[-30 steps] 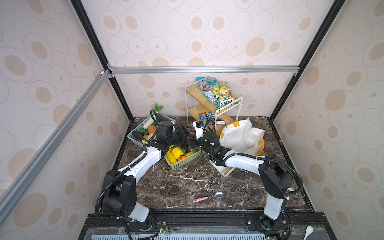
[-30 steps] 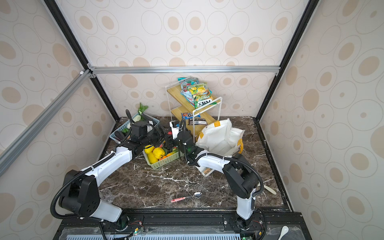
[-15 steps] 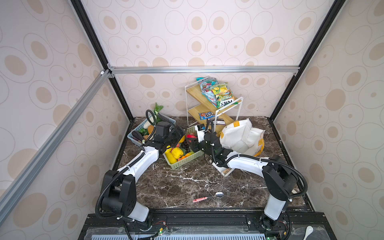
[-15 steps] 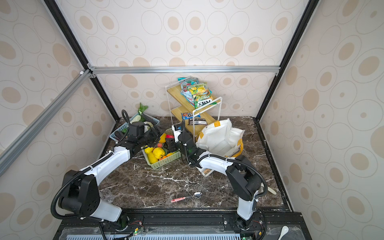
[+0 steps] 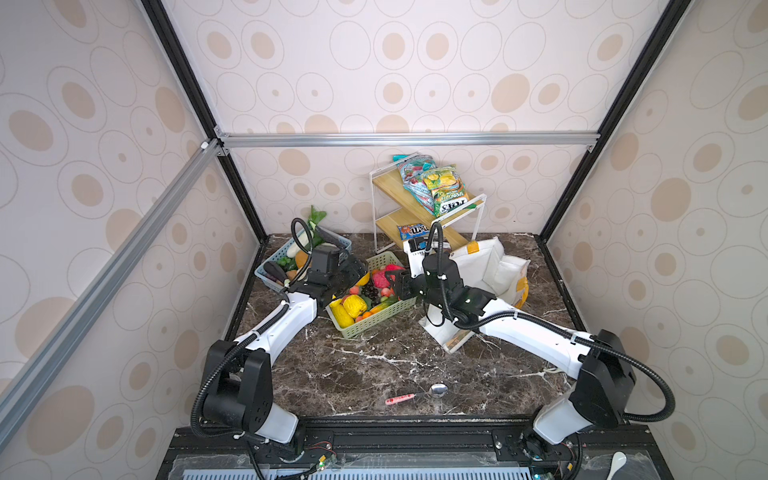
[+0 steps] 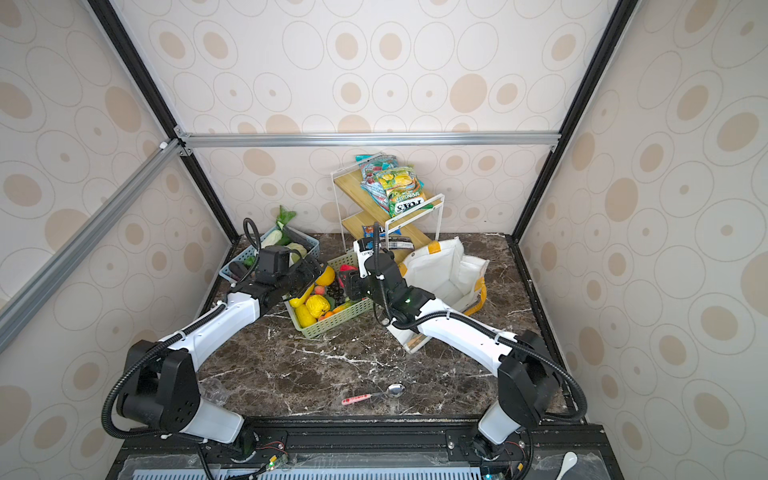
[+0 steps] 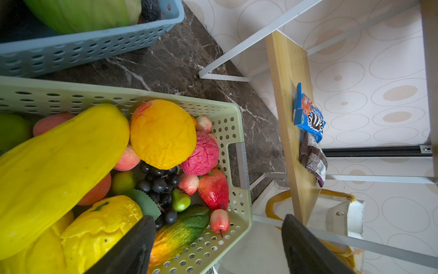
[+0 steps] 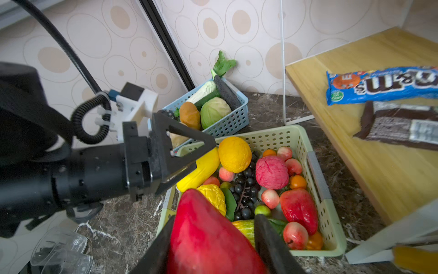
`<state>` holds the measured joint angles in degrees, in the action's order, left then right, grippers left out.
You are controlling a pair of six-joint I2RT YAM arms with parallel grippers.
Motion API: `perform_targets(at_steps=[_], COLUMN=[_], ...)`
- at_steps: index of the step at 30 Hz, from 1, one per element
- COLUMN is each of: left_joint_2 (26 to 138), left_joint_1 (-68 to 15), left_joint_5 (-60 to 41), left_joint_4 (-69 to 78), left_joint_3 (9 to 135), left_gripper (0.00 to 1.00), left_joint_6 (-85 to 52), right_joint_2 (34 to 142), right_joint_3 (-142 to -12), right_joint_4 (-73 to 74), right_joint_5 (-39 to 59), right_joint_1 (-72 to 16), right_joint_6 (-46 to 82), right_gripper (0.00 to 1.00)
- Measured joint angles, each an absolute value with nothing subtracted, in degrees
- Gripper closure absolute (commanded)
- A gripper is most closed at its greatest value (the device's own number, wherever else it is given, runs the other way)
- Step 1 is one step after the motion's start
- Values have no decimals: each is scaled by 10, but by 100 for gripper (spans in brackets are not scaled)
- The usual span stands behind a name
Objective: Place the food into the grocery bag and tie it
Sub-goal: 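Carry the red pear toward the tote with the right gripper while the left opens, then lower the red pear into the tote and open the right gripper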
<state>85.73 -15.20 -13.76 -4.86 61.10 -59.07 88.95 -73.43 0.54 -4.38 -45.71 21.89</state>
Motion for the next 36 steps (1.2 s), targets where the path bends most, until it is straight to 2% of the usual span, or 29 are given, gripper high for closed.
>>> perform_targets(at_steps=[6, 20, 36], left_joint_2=[861, 875, 875], left_joint_1=[-152, -152, -152], left_joint_5=[-138, -138, -133], left_joint_4=[-50, -53, -55], left_joint_3=[611, 621, 622], left_gripper=[16, 16, 16], left_joint_6=[-586, -584, -580], right_joint_2=[838, 708, 742], right_joint_3=[-759, -698, -660], right_joint_4=[-75, -188, -246], right_joint_5=[-41, 3, 58], right_joint_1=[-429, -251, -175], right_joint_6=[223, 244, 237], right_gripper=[65, 65, 64])
